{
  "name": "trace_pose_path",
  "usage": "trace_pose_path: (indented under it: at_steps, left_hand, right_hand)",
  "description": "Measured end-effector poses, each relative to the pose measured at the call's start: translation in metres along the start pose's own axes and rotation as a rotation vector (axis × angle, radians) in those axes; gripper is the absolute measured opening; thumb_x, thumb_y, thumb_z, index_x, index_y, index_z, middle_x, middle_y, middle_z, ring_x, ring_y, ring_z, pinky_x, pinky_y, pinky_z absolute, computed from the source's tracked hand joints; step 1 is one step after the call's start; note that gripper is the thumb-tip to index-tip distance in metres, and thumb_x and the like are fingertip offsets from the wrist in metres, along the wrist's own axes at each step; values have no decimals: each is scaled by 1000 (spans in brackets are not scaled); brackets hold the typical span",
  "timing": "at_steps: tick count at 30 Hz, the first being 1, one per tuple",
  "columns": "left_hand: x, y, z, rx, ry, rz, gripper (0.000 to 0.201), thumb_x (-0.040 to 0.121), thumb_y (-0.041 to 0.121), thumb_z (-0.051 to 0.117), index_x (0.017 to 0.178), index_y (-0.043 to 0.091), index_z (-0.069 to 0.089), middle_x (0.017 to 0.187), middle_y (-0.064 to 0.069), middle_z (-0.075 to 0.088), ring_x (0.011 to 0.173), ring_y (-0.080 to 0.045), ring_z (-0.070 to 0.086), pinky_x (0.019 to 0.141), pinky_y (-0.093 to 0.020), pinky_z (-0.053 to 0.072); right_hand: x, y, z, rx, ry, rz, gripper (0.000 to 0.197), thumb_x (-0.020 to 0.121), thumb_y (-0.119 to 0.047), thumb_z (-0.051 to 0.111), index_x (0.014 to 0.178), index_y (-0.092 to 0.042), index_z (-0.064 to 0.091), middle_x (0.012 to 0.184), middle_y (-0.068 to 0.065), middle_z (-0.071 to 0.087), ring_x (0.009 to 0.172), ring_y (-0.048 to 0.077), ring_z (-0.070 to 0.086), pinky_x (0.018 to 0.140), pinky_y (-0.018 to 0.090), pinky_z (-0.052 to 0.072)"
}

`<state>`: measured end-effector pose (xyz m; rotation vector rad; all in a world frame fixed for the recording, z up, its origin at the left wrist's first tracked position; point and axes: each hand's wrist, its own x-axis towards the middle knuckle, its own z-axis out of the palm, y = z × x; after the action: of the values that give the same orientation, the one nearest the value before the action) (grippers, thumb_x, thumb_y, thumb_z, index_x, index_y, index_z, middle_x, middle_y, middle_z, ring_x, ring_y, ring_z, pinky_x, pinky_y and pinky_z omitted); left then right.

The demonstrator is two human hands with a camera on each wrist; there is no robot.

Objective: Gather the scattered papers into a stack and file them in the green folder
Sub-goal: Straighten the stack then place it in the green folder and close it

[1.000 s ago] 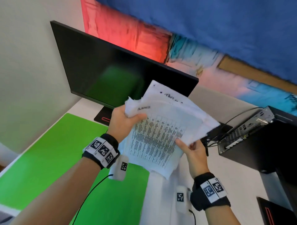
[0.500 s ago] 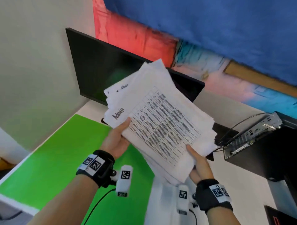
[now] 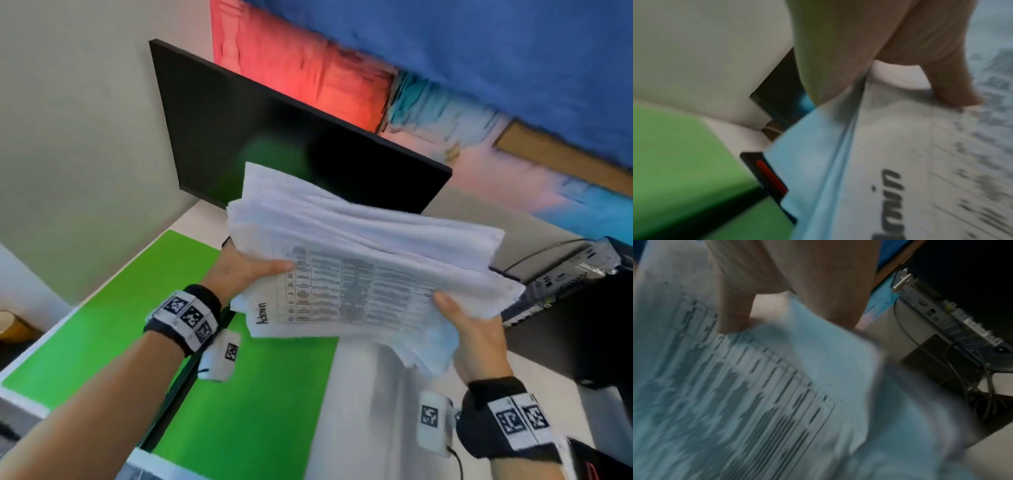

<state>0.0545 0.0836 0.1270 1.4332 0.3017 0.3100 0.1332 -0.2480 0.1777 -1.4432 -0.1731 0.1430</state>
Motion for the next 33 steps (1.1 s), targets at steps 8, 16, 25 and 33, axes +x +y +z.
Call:
trace_pose_path:
  at_steps: [8,16,25,33]
  left_hand:
    - [-15,-55,14,-76,117,-36,41,67,-2,83,105,8,70,100,-4,79,95,-26,75,69,-31,62]
    - [-5,-81,15,4,112,-247,42,61,14,87,98,13,68,103,-11,76,99,-31,72,83,-51,59]
    - [0,-38,17,-111,88,6,59,63,21,87,114,3,63,103,-6,77,90,-21,75,70,-33,61]
    - [14,-31,38,75,409,-13,34,83,40,73,86,7,64,69,3,63,50,0,56,49,-16,47]
  right_hand:
    - [-23,92,-7,-153,191,236,58,72,-7,82,125,-17,62,115,3,72,105,20,69,86,30,54]
    - [-4,131,-24,-191,192,502,55,68,-9,84,119,-18,66,110,3,75,106,26,67,91,41,51]
    - [-1,81,-19,-189,156,182,43,73,-3,81,107,-26,68,100,-8,76,89,4,73,81,20,56]
    - [0,78,-12,-565,100,-104,84,75,-5,81,145,-28,40,128,-19,58,109,-15,56,96,8,45]
